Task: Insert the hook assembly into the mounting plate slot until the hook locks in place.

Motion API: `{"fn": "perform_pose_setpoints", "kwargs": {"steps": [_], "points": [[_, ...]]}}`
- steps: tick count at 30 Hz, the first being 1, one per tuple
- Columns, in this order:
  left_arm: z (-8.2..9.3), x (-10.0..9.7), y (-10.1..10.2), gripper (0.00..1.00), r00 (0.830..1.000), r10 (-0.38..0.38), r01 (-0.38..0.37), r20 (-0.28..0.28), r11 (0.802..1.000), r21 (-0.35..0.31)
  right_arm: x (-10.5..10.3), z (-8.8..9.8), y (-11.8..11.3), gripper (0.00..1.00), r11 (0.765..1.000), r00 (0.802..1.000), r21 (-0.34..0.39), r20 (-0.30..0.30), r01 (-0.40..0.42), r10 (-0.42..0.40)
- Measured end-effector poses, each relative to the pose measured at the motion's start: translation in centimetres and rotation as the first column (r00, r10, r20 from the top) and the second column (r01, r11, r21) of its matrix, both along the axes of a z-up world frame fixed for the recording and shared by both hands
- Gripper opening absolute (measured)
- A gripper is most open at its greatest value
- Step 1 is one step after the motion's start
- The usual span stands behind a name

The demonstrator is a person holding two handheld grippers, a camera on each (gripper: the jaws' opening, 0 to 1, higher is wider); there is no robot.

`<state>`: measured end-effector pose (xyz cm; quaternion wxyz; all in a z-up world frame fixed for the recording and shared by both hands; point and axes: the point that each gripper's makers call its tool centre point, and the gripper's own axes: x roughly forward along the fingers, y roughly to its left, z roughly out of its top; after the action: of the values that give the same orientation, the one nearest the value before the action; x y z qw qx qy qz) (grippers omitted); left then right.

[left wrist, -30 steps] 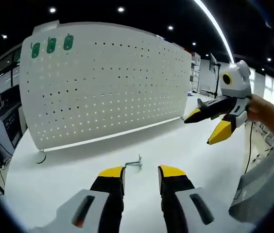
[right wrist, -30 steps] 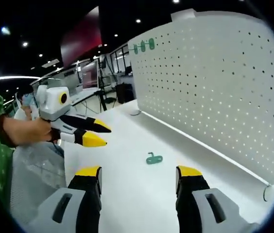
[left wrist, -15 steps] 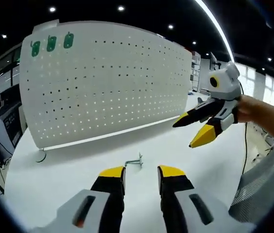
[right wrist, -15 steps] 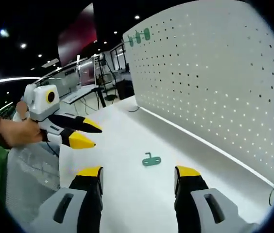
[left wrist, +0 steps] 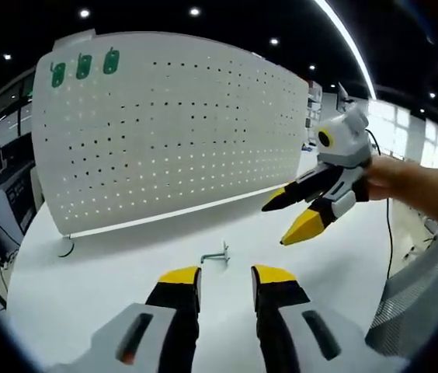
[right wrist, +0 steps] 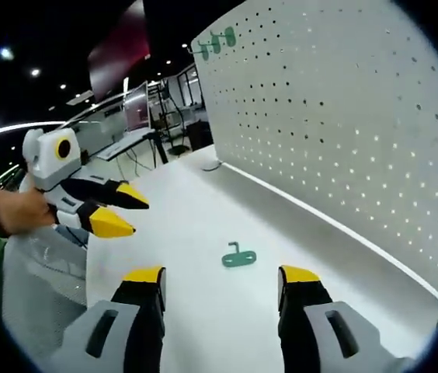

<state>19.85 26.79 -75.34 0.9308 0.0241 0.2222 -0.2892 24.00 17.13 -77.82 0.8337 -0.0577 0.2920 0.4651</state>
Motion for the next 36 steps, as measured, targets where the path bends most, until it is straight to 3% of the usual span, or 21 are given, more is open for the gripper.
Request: {"fn": "perform_pose_setpoints", "kwargs": {"steps": [36], "points": [[-0.3, 0.0, -0.2, 0.25, 1.000, -0.006, 0.006, -0.014, 1.000, -0.006, 2.6, -1.9, 1.5, 0.55, 1.000, 0.999, 0.009, -0.028, 0.025, -0.025]]}}
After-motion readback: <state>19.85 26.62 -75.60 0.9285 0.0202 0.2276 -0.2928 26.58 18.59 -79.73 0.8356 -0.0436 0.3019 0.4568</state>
